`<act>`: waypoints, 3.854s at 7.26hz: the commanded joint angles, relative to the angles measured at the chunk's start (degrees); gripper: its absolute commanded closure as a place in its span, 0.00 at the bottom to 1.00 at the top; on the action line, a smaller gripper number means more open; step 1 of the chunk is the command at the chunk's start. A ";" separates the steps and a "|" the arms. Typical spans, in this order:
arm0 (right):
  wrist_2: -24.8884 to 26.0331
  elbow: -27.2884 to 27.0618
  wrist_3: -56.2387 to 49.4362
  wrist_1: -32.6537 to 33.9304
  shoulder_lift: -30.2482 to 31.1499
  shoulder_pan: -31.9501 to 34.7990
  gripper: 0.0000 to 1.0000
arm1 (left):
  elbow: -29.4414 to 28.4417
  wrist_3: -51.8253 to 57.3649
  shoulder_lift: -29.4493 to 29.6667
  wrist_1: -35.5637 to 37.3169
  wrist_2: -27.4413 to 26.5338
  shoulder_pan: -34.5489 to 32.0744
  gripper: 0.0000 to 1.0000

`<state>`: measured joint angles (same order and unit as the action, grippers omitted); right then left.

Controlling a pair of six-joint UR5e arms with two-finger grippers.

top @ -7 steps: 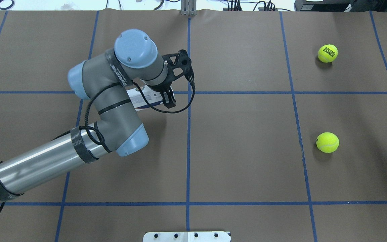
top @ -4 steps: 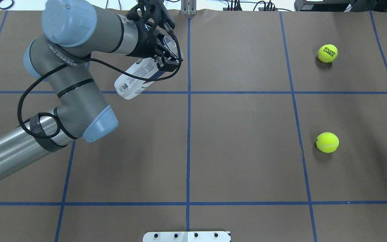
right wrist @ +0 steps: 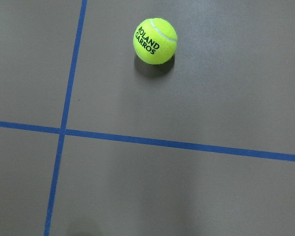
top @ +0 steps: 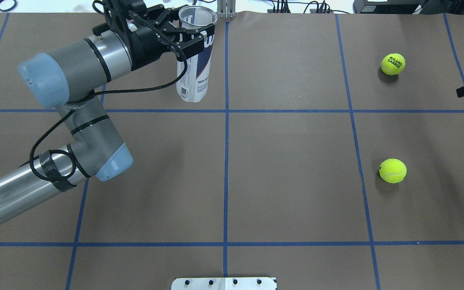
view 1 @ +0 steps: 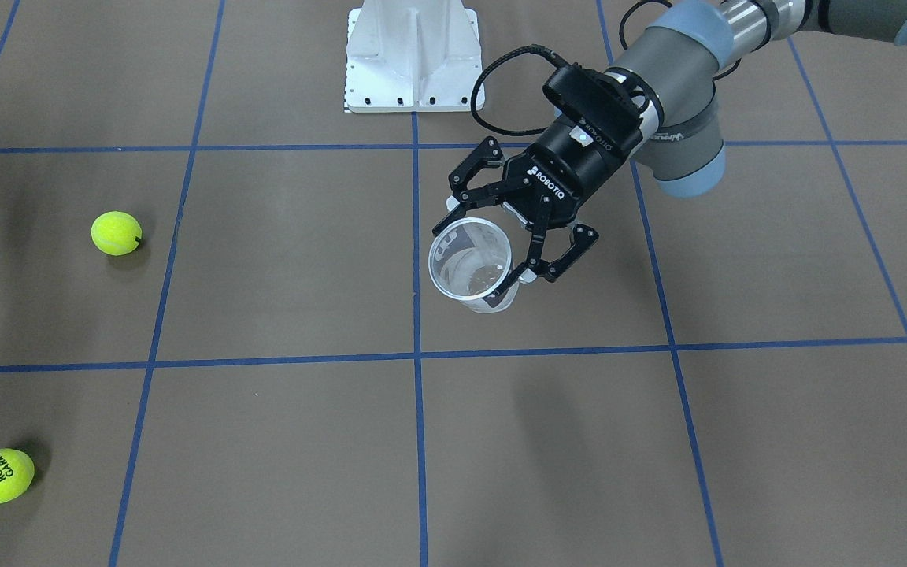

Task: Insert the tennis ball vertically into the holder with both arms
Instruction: 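Lift the can with the left gripper and stand it upright, then hold the upright can with the left gripper while the right gripper grasps the nearer ball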

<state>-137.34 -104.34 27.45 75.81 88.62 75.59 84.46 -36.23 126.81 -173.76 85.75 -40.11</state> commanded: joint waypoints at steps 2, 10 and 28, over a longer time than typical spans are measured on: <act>0.15 -1.48 4.10 -0.57 -0.03 -1.41 0.01 | -4.65 -1.21 -0.07 -10.81 -3.66 6.08 0.71; 0.59 -5.08 8.39 -0.57 -0.03 -4.73 0.01 | -9.23 8.96 -1.56 -23.91 -14.29 17.60 0.65; 14.74 -0.25 22.03 -0.57 1.29 -30.50 0.19 | -12.13 13.56 -0.95 -26.81 -20.19 21.39 0.65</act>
<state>-122.67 -104.69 49.48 75.29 89.92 45.24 72.33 -22.68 125.93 -200.57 65.57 -18.72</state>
